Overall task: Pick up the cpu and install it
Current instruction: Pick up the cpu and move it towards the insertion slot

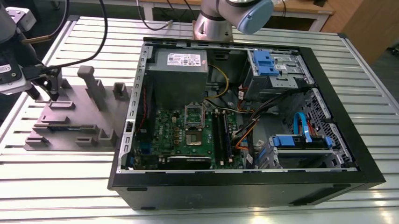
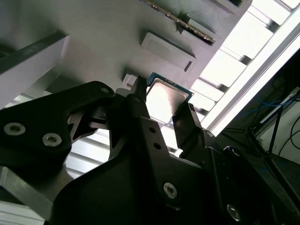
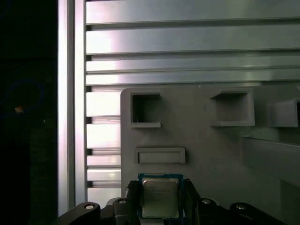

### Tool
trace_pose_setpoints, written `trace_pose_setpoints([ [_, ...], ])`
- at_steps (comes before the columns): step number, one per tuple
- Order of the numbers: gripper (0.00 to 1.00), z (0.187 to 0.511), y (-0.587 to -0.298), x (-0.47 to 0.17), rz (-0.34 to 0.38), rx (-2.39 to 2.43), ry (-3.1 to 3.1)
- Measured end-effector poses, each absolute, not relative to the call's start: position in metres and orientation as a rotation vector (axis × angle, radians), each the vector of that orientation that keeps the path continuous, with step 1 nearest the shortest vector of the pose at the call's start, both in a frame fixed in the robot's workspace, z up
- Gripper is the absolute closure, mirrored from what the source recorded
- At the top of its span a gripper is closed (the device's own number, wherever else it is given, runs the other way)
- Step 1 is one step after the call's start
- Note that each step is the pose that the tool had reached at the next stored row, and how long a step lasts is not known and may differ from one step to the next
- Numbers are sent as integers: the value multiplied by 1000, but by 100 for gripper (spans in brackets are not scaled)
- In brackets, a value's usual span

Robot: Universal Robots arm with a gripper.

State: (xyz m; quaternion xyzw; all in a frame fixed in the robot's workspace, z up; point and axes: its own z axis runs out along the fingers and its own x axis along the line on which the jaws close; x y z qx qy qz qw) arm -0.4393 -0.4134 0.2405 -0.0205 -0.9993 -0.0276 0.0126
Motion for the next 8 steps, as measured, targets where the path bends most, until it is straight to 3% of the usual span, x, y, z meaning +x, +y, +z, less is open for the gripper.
trace_pose_setpoints([
  [8,53,243,-413,-439,-86,-64,-3114],
])
